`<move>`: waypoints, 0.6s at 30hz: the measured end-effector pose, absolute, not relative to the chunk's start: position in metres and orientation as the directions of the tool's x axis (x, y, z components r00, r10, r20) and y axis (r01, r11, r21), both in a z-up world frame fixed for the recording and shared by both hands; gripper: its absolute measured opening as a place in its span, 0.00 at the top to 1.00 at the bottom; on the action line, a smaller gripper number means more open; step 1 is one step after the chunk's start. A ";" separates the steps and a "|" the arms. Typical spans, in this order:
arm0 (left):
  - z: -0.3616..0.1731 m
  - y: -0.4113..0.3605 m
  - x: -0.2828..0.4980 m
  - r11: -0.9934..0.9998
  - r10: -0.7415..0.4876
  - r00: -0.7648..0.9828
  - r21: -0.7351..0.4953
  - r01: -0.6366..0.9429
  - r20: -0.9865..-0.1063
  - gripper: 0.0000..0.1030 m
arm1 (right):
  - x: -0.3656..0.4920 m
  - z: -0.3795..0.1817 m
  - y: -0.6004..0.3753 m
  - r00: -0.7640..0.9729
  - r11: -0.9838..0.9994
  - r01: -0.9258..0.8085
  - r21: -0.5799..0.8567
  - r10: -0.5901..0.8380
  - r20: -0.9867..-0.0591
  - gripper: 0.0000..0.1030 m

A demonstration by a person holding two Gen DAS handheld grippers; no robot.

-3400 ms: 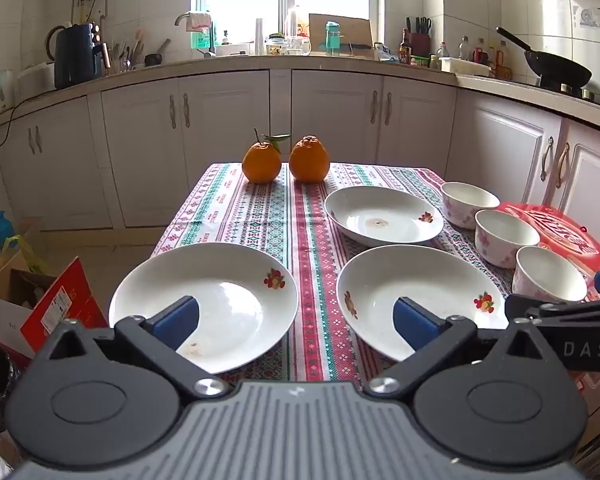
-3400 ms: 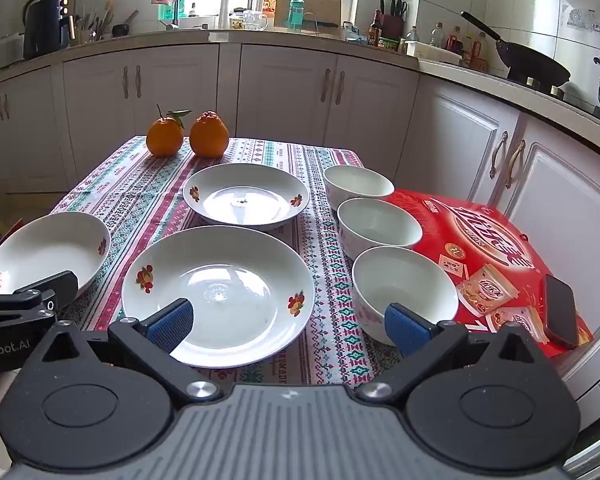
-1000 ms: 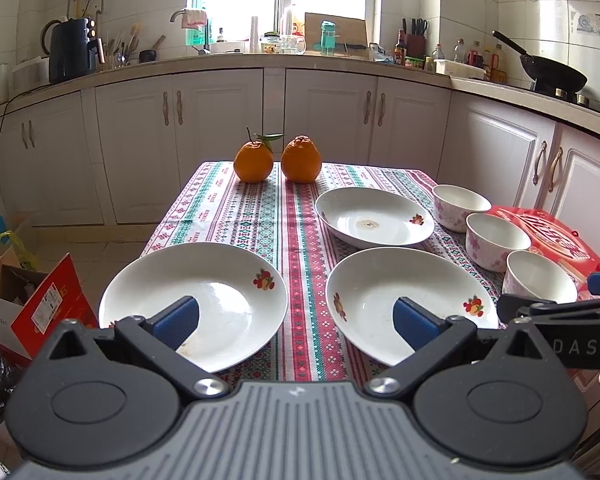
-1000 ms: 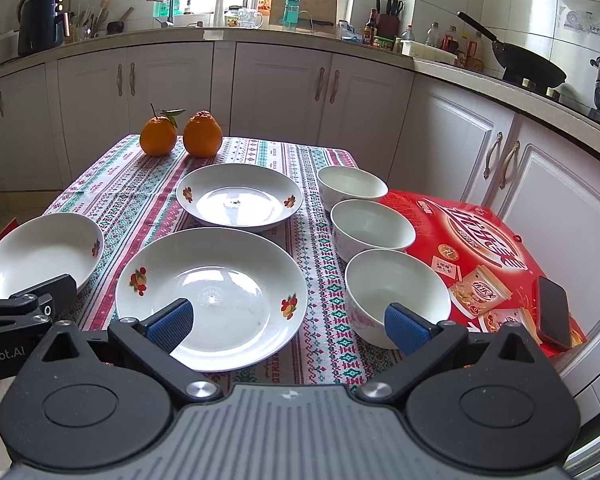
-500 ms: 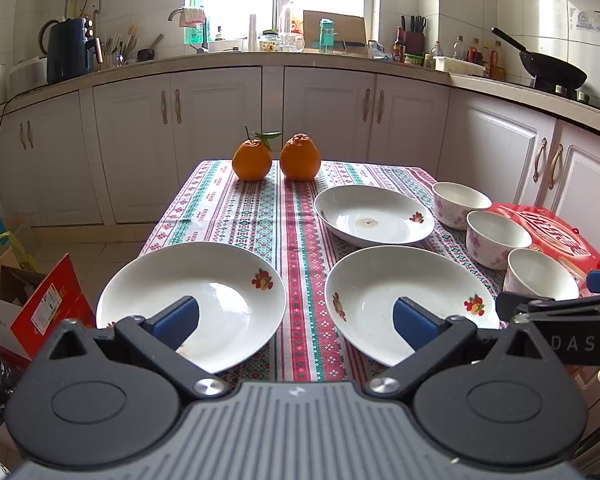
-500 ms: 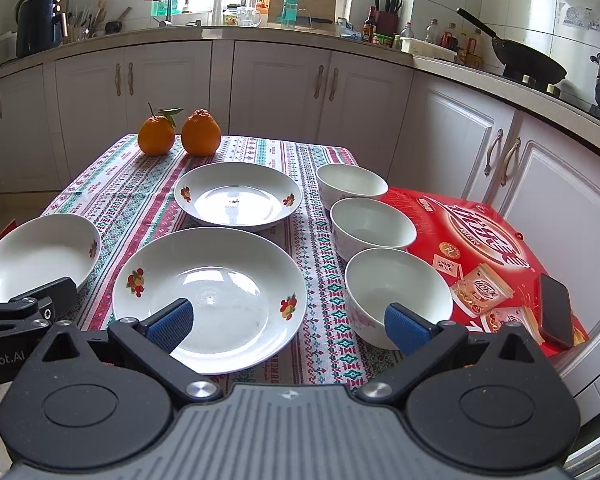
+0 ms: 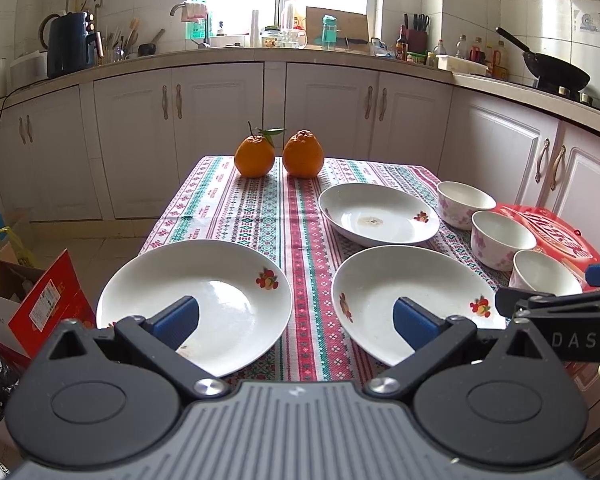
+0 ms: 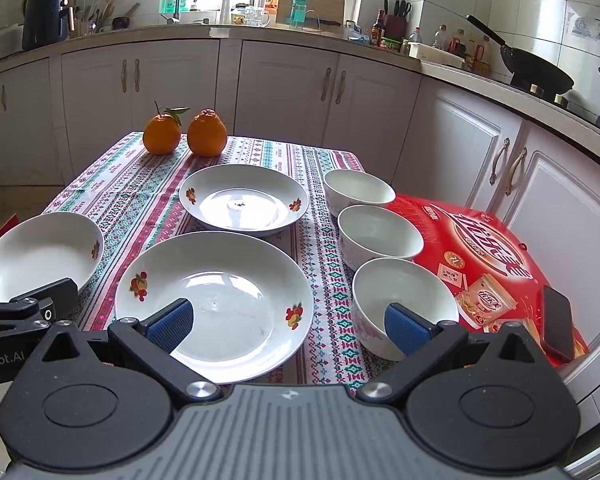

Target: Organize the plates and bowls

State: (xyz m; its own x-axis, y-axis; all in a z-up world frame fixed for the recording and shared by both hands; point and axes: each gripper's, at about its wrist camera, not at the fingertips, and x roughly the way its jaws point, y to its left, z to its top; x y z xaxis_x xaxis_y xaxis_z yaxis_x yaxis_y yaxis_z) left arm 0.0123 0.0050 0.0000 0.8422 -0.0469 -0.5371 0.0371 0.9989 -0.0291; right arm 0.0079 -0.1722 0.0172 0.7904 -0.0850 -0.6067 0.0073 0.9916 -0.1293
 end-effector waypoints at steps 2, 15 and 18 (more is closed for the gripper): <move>0.000 0.006 0.013 0.999 -0.048 0.842 -0.029 0.038 -0.538 0.01 | 0.010 0.017 -0.171 0.790 0.992 -0.002 -0.129 -0.077 -0.609 0.00; -0.002 0.028 0.019 0.997 -0.059 0.853 0.003 0.071 -0.518 0.01 | 0.032 0.021 -0.158 0.792 0.980 -0.111 -0.167 -0.014 -0.610 0.00; -0.005 0.039 0.021 0.998 -0.052 0.847 0.002 0.063 -0.529 0.01 | 0.042 0.022 -0.156 0.791 0.976 -0.148 -0.161 0.019 -0.611 0.00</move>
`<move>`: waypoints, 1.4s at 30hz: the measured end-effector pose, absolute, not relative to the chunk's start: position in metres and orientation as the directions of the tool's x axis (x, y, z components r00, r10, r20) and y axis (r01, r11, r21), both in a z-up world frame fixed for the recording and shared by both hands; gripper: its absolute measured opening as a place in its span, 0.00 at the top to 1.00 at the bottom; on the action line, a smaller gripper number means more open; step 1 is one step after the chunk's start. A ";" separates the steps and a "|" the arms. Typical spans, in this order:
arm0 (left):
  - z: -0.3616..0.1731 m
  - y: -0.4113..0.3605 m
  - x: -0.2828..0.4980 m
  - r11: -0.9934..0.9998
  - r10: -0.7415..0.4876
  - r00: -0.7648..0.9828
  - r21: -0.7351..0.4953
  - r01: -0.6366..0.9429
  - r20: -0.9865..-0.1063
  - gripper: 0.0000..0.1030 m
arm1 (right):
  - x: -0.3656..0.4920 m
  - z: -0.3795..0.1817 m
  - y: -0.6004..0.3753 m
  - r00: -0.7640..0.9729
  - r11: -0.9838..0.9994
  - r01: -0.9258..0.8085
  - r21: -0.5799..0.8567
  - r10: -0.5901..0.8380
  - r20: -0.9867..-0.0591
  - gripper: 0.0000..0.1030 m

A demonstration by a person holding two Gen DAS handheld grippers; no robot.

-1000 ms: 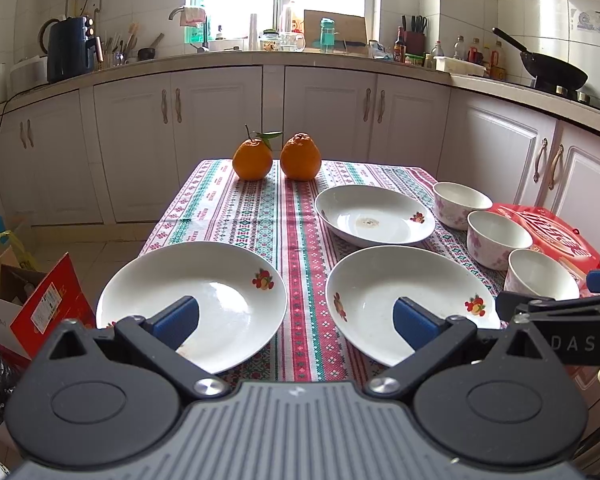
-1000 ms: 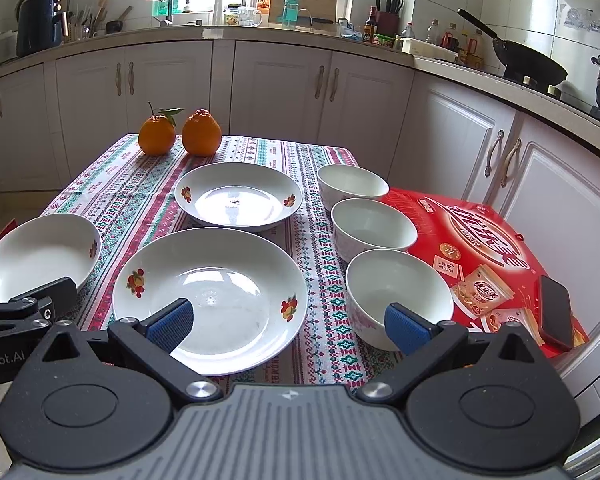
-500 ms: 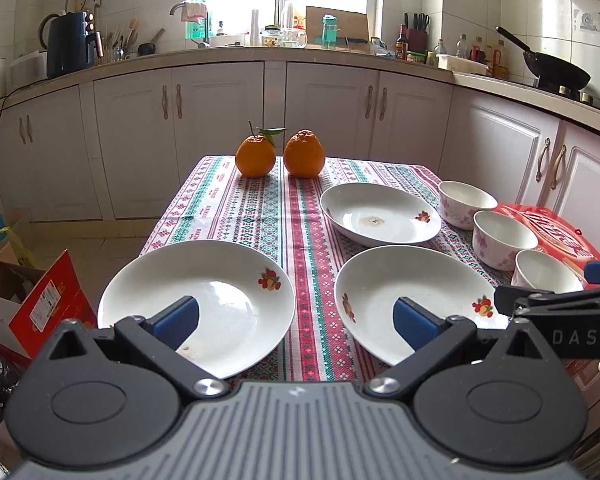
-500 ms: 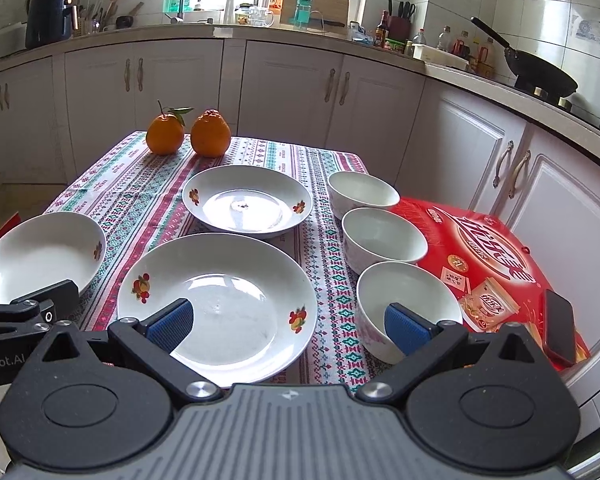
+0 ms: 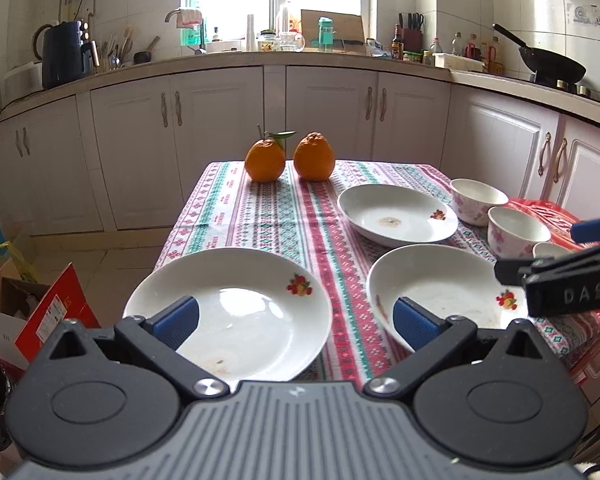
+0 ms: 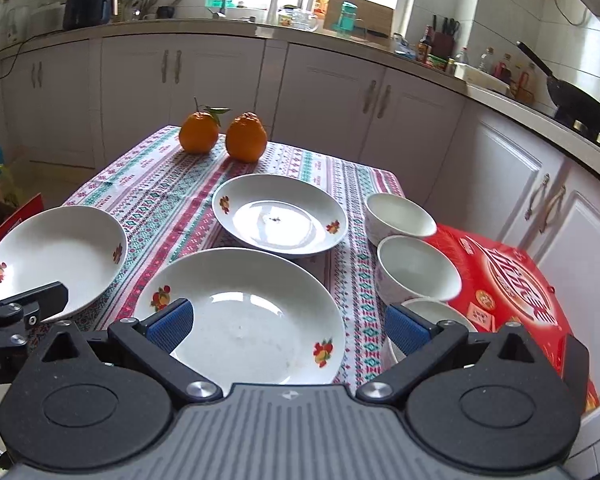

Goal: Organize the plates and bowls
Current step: 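Grasp a white flat plate rim with the left tool while the right tool grasps a white deep plate rim, then lift the white plate with the left tool while the right tool lifts the deep plate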

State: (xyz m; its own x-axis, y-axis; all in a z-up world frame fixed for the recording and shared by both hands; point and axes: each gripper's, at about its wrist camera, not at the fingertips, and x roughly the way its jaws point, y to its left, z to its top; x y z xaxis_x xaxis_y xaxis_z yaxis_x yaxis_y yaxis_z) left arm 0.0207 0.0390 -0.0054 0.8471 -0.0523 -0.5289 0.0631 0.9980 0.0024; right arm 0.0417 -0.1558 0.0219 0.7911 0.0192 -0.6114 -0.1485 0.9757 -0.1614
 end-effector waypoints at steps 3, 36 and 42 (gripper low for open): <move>-0.010 0.051 0.018 0.998 -0.030 0.842 0.025 0.052 -0.539 0.01 | 0.055 0.021 -0.156 0.774 0.974 -0.190 -0.123 0.072 -0.629 0.00; -0.075 0.114 0.052 0.988 -0.111 0.710 0.001 0.156 -0.695 0.00 | 0.165 0.001 -0.073 0.439 0.763 -0.631 0.139 0.500 -0.746 0.00; -0.076 0.116 0.048 0.987 -0.119 0.729 -0.001 0.160 -0.674 0.00 | 0.191 -0.014 -0.047 0.348 0.698 -0.699 0.159 0.525 -0.776 0.00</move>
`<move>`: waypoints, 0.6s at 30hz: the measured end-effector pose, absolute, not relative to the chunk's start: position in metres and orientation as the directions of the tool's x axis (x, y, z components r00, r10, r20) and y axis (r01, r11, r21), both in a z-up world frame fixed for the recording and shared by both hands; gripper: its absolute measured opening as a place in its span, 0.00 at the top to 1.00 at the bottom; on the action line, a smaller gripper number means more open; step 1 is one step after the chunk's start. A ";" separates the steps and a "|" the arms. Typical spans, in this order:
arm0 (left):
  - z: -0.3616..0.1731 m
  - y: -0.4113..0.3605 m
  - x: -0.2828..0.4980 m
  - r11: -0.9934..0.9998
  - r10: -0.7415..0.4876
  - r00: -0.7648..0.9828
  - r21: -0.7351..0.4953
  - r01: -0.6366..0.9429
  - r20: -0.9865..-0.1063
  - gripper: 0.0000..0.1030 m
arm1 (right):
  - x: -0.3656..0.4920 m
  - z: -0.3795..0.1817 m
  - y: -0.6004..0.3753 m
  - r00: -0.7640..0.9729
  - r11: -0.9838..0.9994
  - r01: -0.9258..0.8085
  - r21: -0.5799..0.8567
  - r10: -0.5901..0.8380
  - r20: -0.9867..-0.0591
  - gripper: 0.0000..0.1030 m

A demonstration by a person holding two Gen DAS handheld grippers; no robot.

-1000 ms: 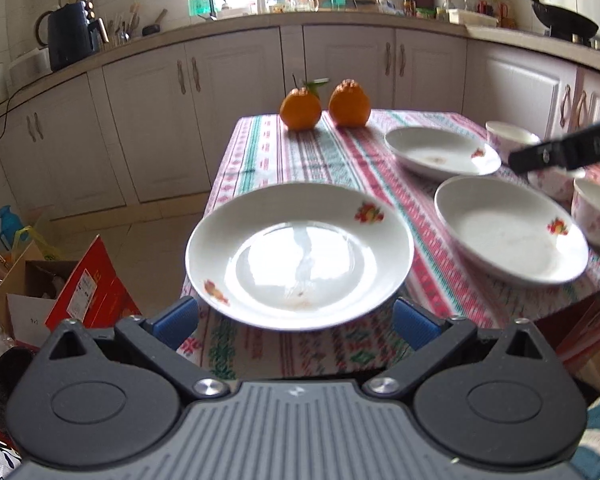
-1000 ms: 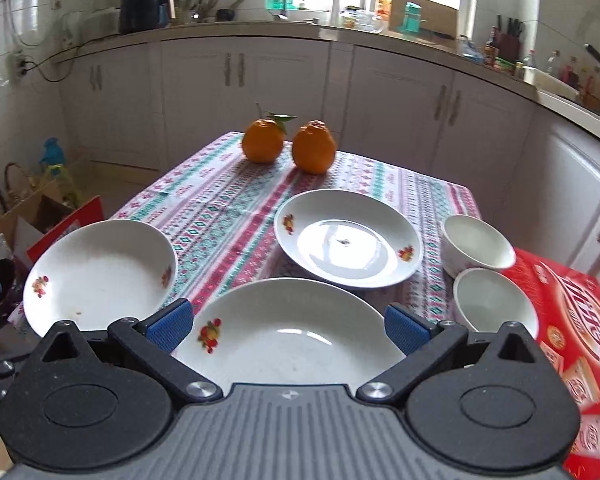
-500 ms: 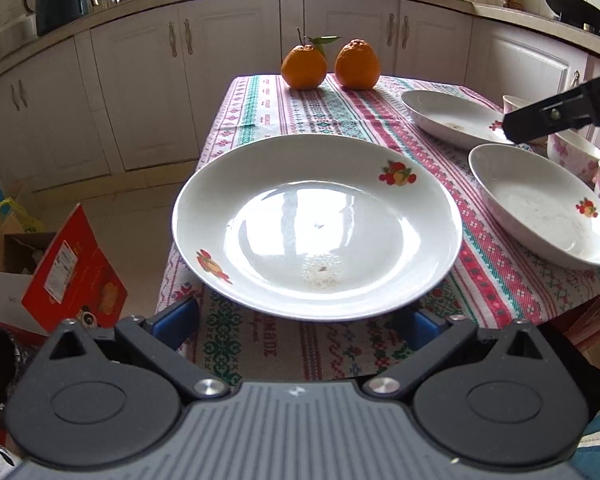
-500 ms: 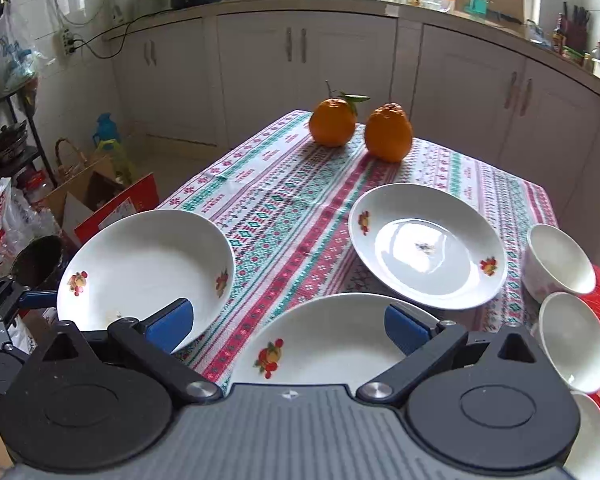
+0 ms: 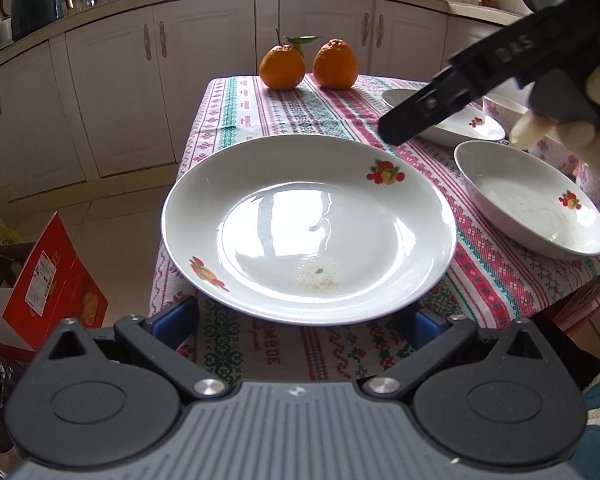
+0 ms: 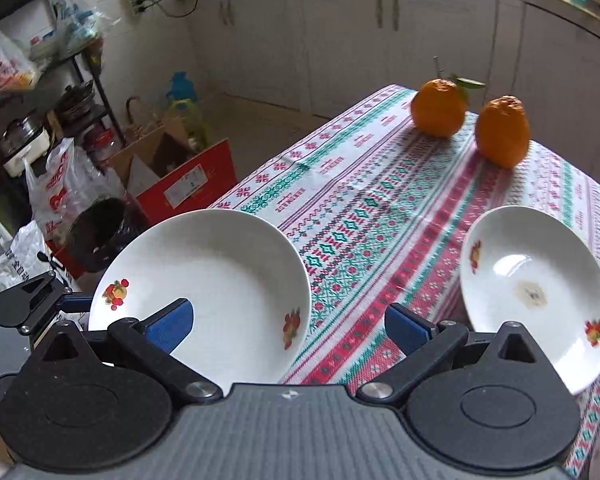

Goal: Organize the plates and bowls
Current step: 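Lift the white plate with the left tool while the right tool lifts the deep plate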

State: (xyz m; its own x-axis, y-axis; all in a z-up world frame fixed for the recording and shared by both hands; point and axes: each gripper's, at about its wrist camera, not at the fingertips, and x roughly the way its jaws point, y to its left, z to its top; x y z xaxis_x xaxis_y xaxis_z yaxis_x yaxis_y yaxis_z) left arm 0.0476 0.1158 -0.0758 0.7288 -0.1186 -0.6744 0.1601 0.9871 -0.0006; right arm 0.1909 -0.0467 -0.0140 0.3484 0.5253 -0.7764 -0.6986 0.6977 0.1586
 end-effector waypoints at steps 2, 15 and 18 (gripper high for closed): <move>-0.077 0.117 0.045 0.986 -0.124 0.737 -0.002 0.164 -0.664 0.00 | 0.200 -0.022 -0.041 0.293 0.679 -0.705 0.204 0.542 -0.788 0.00; -0.076 0.117 0.040 0.985 -0.130 0.748 0.001 0.172 -0.651 0.00 | 0.228 -0.056 -0.012 0.129 0.624 -0.723 0.294 0.541 -0.831 0.00; -0.075 0.119 0.043 0.981 -0.147 0.740 -0.002 0.193 -0.656 0.00 | 0.231 -0.057 -0.004 0.137 0.611 -0.747 0.262 0.527 -0.838 0.00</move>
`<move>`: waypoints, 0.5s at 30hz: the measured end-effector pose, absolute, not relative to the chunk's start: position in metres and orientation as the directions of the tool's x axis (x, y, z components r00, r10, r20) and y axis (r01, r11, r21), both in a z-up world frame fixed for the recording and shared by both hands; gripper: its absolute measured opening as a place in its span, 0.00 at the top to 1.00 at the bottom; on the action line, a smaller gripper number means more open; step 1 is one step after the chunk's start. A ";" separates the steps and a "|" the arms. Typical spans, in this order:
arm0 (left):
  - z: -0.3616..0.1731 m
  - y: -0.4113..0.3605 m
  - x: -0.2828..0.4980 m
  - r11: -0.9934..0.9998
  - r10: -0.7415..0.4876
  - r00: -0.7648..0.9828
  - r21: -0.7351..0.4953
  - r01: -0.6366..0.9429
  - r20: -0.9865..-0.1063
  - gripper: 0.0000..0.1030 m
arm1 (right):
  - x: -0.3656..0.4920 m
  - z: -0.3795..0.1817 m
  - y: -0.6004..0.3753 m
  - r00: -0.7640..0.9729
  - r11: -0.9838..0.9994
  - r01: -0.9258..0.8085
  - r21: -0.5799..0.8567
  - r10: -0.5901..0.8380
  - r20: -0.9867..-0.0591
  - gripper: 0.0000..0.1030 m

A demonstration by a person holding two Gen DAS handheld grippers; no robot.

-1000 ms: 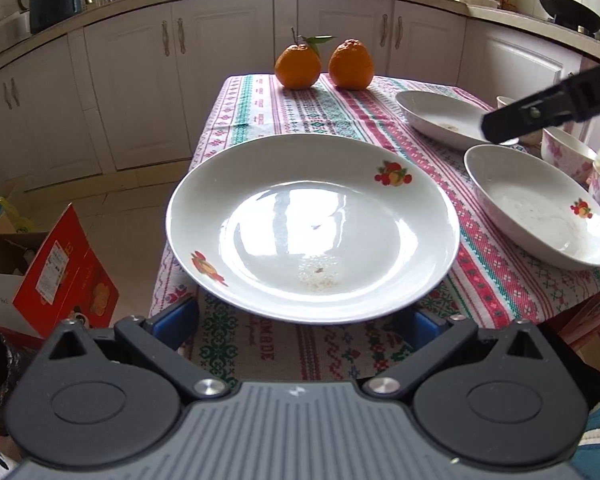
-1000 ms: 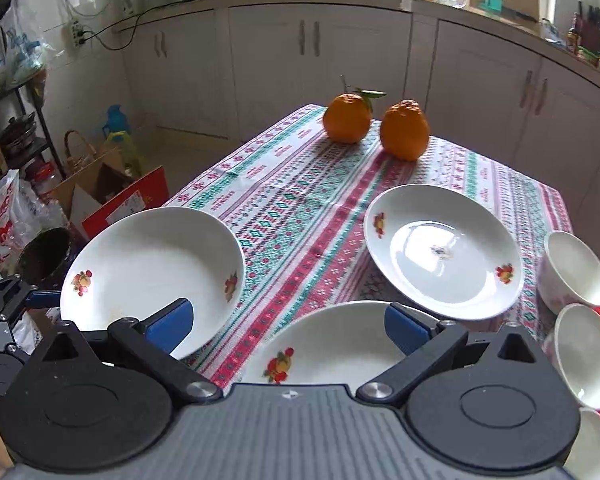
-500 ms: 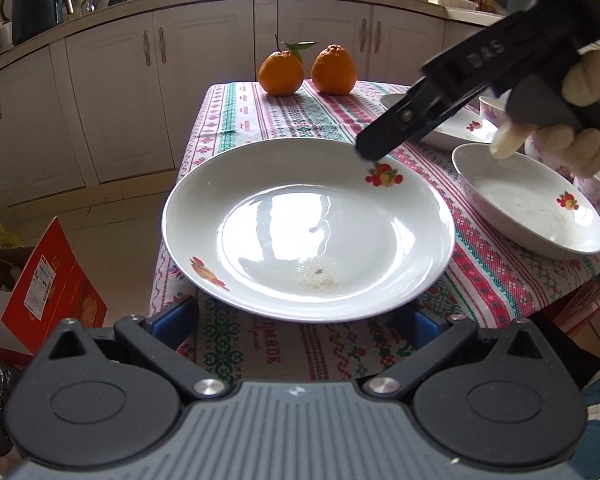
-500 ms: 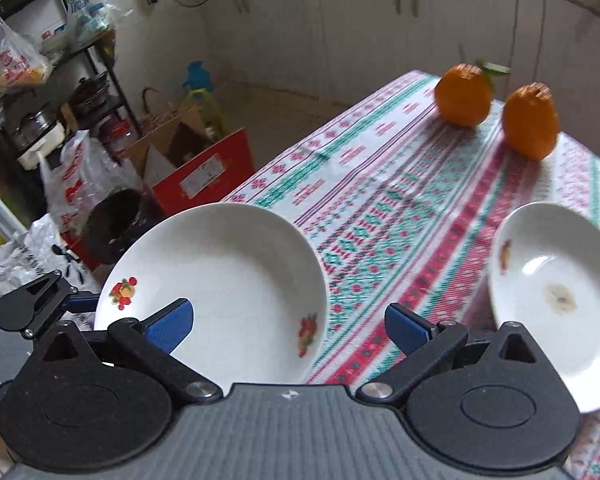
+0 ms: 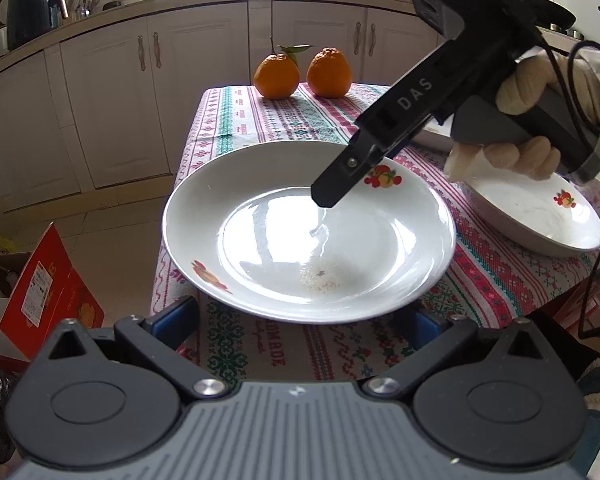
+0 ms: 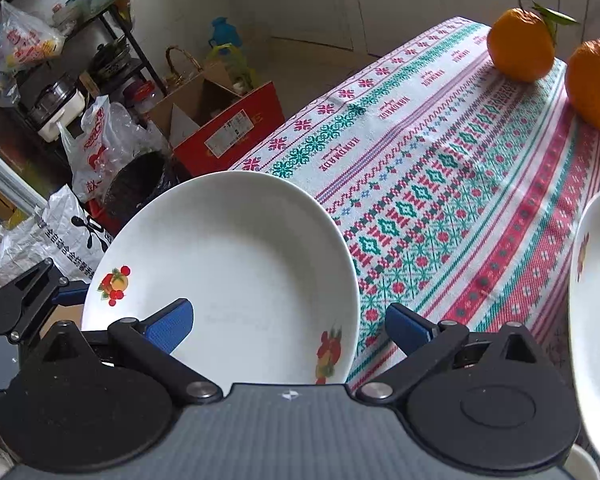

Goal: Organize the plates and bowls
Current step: 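Lift the white plate with the left tool while the right tool lifts the deep plate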

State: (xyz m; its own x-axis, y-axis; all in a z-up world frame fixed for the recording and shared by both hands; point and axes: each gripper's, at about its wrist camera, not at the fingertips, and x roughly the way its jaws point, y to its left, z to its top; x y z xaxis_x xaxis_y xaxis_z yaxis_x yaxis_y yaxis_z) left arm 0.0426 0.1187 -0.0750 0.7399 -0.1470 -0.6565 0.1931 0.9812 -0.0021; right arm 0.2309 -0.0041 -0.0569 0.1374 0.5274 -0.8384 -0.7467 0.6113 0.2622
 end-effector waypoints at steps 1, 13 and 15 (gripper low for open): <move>-0.075 0.119 0.043 0.980 -0.151 0.738 -0.001 0.200 -0.658 0.00 | 0.232 -0.057 -0.002 0.139 0.609 -0.751 0.256 0.525 -0.840 0.00; -0.069 0.120 0.046 0.962 -0.182 0.725 0.032 0.271 -0.664 0.01 | 0.252 -0.053 0.009 0.066 0.524 -0.787 0.327 0.598 -0.799 0.12; -0.070 0.122 0.047 0.961 -0.186 0.722 0.028 0.274 -0.666 0.01 | 0.255 -0.053 0.009 0.045 0.508 -0.789 0.347 0.610 -0.791 0.19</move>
